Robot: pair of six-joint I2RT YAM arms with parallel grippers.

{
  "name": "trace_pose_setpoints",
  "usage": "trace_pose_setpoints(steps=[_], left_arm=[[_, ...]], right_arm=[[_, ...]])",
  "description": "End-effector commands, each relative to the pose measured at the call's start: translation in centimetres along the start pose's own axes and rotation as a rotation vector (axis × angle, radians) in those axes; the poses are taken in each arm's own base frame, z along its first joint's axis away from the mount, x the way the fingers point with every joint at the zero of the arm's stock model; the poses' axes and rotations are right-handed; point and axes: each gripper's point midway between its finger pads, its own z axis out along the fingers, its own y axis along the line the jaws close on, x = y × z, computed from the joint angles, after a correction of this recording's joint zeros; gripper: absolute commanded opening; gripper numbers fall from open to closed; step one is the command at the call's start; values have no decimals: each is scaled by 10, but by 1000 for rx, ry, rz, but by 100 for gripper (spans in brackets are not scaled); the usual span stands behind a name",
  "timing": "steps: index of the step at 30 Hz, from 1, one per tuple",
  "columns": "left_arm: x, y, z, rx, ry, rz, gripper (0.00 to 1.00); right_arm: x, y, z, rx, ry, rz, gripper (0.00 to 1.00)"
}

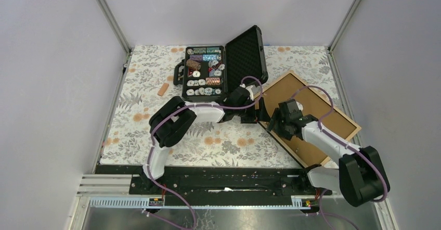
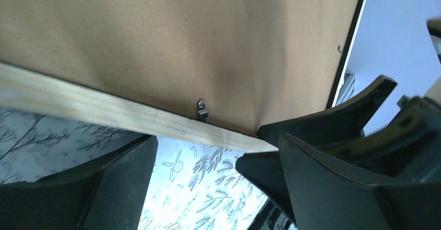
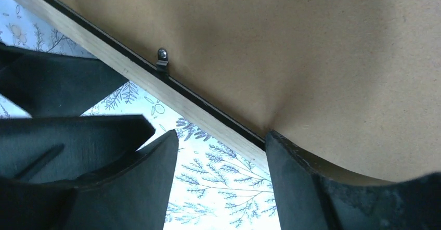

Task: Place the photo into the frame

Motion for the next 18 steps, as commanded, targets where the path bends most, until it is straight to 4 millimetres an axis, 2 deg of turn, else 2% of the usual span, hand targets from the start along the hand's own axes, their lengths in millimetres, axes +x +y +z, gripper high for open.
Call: trace_pose_setpoints(steps=[1,3,4,7,12,14,15,18], left_arm=[[-3,-2,-30,10,-61,107,93],[3,-15,-52,51,-67,121,93],[11,-14,-63,54,-62,124,93],[19,-22,-99,77,-98,160,94],[16,-28,-154,58,-193,239,95],[11,-26,-169,43,-223,256,95],[8,-24,-175,37,-237,259,95],[1,-17,-189,21,-265,265,96]], right_arm=[[19,-15,10,122,100,-1,68],[19,-17,13,152,107,-35,66],[20,-17,13,164,103,-52,65],[26,-14,12,173,100,-101,63],[26,-17,16,272,75,-172,60],[20,-19,21,317,57,-167,53],[14,-20,25,341,32,-156,46],[-1,-9,35,361,-14,-109,38]])
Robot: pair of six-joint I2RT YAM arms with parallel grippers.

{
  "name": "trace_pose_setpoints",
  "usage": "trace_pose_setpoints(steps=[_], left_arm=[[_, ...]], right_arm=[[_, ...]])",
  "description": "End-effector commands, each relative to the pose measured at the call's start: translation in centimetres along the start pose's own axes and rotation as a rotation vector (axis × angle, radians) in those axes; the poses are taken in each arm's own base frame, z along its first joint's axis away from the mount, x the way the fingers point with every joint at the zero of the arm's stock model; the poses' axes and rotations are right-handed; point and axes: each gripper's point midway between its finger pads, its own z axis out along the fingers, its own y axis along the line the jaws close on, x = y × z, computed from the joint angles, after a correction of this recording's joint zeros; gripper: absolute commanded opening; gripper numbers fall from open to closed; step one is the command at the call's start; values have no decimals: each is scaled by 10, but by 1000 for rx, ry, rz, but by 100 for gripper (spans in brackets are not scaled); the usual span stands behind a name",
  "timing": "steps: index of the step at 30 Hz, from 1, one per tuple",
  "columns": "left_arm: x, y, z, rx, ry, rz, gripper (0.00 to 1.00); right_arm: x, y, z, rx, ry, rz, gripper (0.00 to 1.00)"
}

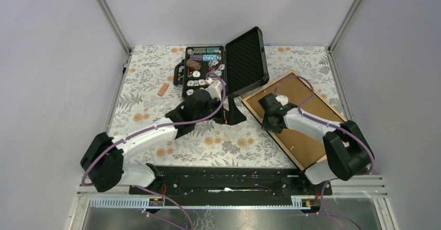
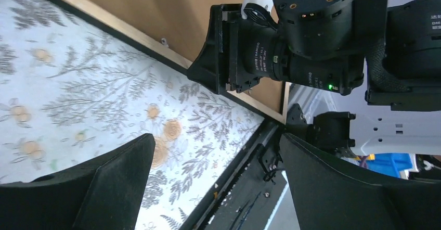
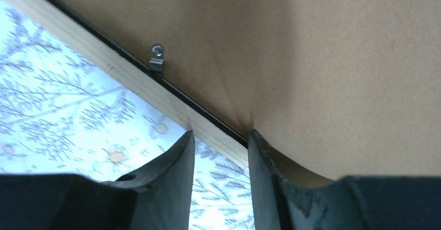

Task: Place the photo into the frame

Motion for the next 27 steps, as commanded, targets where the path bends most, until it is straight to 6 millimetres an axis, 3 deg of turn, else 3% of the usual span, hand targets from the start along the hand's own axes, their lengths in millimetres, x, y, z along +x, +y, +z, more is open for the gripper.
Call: trace_pose_setpoints(steps=[1,5,9,12,17,21,24,27], left_arm=[[-7,29,-18,-85,-31,37,96],[-8,31,-32,-78,-42,28,96],[-5,32,-42,-79,-59,27,96],[-3,36,-44,-82,-69,11,96],[3,38,-36,-61,-48,-31,97],[9,40,-29,-37,-24,-84,97],[12,47,-25,-49,-9,-109,98],[15,53,-20,-63,4,-130,98]], right_arm=[[-3,-2,24,121,-2,97,37],[-22,11,32,115,5,122,34],[-28,9,38,126,17,136,32],[-32,20,44,64,46,202,18],[-41,59,50,-71,79,375,11],[-45,96,44,-208,101,518,10],[-53,111,29,-266,78,507,20],[-63,98,12,-260,3,428,53]])
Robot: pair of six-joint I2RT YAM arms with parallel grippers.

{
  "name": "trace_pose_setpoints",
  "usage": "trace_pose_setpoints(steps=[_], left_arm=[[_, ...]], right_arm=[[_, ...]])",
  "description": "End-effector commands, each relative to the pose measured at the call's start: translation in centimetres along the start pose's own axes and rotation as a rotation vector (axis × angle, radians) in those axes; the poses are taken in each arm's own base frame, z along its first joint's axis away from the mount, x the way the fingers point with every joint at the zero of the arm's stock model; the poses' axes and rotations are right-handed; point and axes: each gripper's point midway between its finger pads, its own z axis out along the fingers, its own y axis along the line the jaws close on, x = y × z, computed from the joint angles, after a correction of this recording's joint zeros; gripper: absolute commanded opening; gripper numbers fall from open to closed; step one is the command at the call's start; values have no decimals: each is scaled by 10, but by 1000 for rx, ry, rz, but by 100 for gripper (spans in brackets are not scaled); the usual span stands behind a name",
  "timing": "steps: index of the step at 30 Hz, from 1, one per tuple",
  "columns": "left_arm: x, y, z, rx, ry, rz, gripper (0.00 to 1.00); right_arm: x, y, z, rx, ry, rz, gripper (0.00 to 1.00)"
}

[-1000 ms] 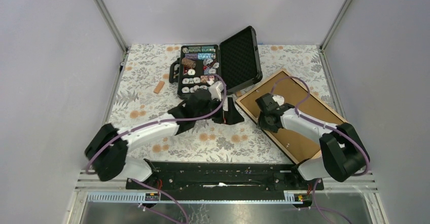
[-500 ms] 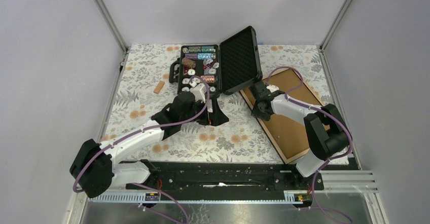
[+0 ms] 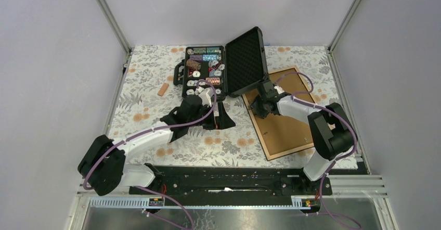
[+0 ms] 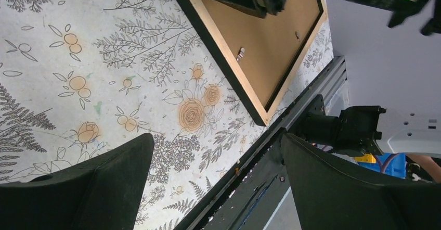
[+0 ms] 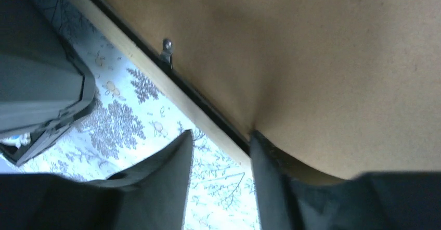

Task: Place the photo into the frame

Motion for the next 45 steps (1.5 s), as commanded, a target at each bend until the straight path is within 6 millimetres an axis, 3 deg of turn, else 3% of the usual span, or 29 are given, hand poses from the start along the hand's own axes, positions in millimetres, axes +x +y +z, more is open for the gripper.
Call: trace_pose_setpoints(steps=[1,4,9,12,16,21,25,29,34,38,43,45], left_arm=[[-7,-4,9,37,-15,-29,98],[-5,-1,19,40,1,-61,98],[5,2,48,58,59,-140,99],[11,-5,68,68,89,-155,99],[15,-20,98,75,97,-143,98],[21,-20,133,70,105,-171,96],[23,-14,159,81,129,-183,87],[21,-15,179,93,155,-183,85],[26,-12,194,98,200,-178,84],[22,-10,194,93,192,-167,84],[8,-10,177,94,158,-158,86],[0,-9,165,93,142,-150,87]], right_arm=[[3,-2,-25,-24,-18,-82,59],[-3,-25,-45,3,-57,-220,68],[-4,-82,-64,55,-51,-351,70],[3,-100,-74,43,-15,-392,72],[44,-111,-86,-34,173,-455,72],[87,-116,-100,-76,286,-472,69],[109,-131,-102,-40,336,-445,62],[125,-146,-101,-47,371,-406,54],[151,-127,-116,-242,417,-333,51],[135,-107,-122,-306,326,-324,52],[74,-102,-117,-119,60,-401,66],[55,-95,-116,-59,15,-429,67]])
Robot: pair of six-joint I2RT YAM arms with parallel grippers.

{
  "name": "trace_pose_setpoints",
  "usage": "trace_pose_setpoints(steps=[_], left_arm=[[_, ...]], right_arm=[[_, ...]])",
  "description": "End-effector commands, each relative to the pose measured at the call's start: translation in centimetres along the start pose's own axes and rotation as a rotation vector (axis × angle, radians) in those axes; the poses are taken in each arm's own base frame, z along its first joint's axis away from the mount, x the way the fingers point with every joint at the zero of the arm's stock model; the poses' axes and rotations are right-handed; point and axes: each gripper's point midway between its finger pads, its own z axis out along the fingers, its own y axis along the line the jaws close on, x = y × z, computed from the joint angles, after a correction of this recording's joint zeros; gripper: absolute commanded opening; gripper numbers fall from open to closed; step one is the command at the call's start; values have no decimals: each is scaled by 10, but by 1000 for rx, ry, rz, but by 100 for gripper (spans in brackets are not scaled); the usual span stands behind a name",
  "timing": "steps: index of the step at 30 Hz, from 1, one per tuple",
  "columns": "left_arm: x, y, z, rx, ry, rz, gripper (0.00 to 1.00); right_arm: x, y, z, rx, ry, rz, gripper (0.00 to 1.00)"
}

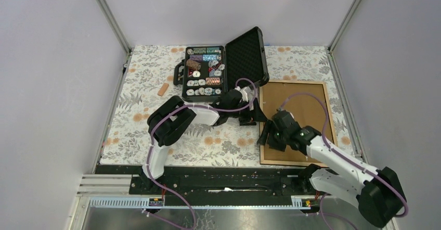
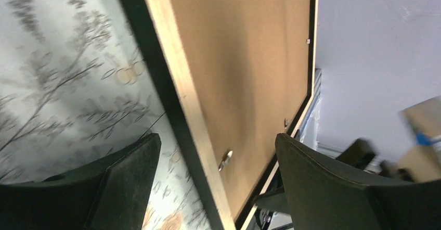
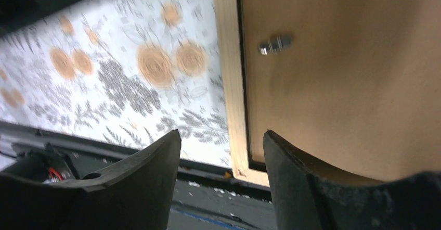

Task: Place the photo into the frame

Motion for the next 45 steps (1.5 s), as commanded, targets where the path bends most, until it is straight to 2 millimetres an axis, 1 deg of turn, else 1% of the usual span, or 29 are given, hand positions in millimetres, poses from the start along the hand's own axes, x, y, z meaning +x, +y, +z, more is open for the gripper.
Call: trace_pose_setpoints(steps=[1,2,3,4,6,7,11,14,16,19,22,24,25,28,30,32,34,35,36,38,40,41,43,45], left_arm=[[-15,3,-32,-28,-49,39,87],[-11,5,-40,-35,-49,40,87],[-14,-1,-49,-25,-59,53,88],[-9,3,-57,-37,-56,55,88],[-6,1,-76,-52,-67,81,91],[-3,4,-85,-70,-71,93,92],[7,11,-121,-137,-106,140,96],[14,15,-140,-176,-126,153,96],[18,15,-150,-185,-136,161,96],[20,18,-158,-204,-149,170,97],[25,21,-161,-204,-146,166,97],[27,22,-161,-196,-146,159,96],[28,23,-161,-195,-148,152,96],[31,27,-159,-188,-151,129,96],[33,28,-156,-176,-148,113,96],[36,30,-154,-167,-140,100,96],[38,31,-151,-162,-130,91,96],[39,32,-149,-159,-121,90,96],[40,33,-146,-156,-110,89,97],[43,32,-141,-141,-84,80,96],[48,29,-135,-108,-63,54,94],[50,27,-132,-86,-54,42,92],[56,23,-126,-55,-32,19,88],[62,22,-118,-45,-11,6,86]], right_arm=[[-58,-4,-10,178,-153,-56,66],[-62,-3,-7,188,-143,-62,66],[-64,1,-3,183,-130,-70,65],[-64,4,1,176,-112,-80,63],[-62,6,8,180,-80,-98,55],[-64,2,9,215,-91,-106,52],[-70,0,12,277,-111,-146,51],[-75,0,23,301,-107,-158,50],[-75,6,33,289,-88,-164,47],[-79,11,46,286,-109,-159,41],[-88,4,55,332,-164,-116,36],[-92,3,63,342,-186,-82,32],[-94,5,66,343,-195,-60,29],[-98,13,77,313,-214,24,14],[-104,22,80,283,-239,65,5],[-115,29,80,247,-270,114,1],[-127,38,78,212,-288,126,2],[-133,41,76,208,-289,115,6],[-136,44,74,207,-288,94,14],[-139,45,66,208,-290,35,36],[-138,43,59,193,-296,-12,46],[-136,43,57,165,-292,-34,50],[-134,39,51,119,-286,-70,52],[-132,33,50,75,-274,-109,55]])
